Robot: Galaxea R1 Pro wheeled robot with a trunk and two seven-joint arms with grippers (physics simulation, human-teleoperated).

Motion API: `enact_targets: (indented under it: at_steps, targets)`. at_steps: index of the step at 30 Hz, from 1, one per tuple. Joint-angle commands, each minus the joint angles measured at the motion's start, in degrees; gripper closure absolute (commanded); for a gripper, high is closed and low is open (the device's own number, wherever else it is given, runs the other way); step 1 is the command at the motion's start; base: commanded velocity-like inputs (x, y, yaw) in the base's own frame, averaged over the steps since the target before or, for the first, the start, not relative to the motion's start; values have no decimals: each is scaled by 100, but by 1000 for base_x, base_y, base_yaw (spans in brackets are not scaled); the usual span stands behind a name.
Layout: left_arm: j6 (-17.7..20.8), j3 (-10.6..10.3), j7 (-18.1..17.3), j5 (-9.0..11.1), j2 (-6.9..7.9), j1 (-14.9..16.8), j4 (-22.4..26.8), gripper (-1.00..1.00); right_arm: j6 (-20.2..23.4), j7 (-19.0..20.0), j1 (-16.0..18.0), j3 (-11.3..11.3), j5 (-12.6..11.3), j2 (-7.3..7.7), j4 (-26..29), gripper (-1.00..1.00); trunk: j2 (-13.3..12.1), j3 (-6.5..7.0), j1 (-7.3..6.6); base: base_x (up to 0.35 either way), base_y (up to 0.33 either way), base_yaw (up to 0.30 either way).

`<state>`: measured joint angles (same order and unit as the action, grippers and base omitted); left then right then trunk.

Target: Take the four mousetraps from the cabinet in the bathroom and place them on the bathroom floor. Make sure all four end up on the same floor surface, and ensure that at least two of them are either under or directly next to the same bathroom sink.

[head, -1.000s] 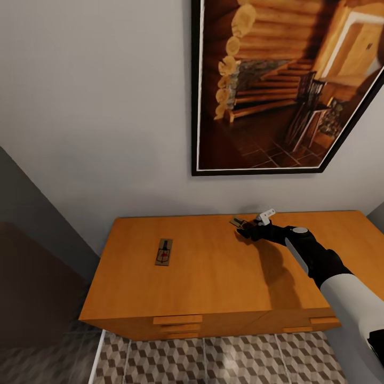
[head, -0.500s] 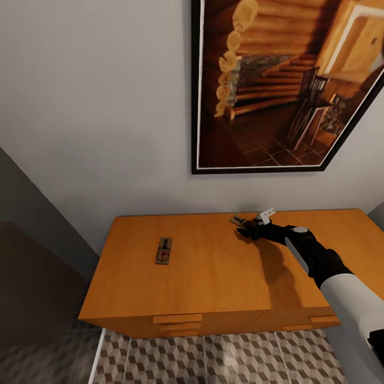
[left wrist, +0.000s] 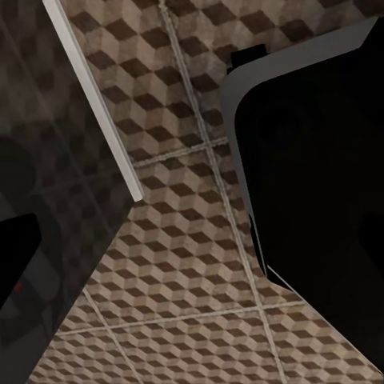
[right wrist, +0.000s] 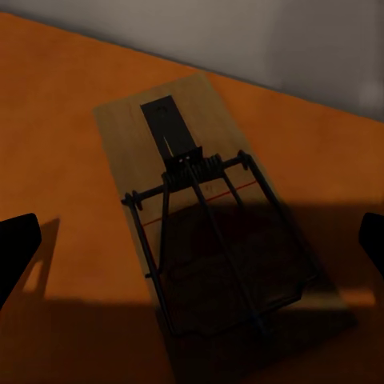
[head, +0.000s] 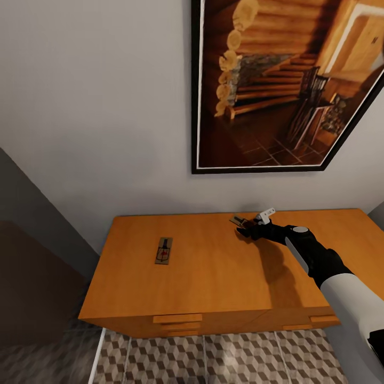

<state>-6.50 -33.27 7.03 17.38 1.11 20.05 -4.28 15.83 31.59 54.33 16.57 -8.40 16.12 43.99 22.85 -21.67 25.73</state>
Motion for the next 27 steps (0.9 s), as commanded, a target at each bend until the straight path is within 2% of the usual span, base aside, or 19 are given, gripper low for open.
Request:
enact_targets:
  at_steps: [1,18,19,27]
  targets:
    - [-35,-48,0,46,-5,8,-20,-100,51,-3,-1,30,-22,5,-40,-100,7,-10,5,0,0,0]
    - [-35,-48,0,46,-5,8,-20,-100,49,-3,-1,30,-22,9,-40,-100,7,-10,5,0,0,0]
    - [-35,-48,0,46,-5,8,-20,-100,48,-3,-1,30,-22,10,-40,100,7,-10,5,0,0,0]
    - [-35,-48,0,46,-5,8,-20,-100,49,-3,-1,30,-22,9,-41,100,7,-10,5,0,0,0]
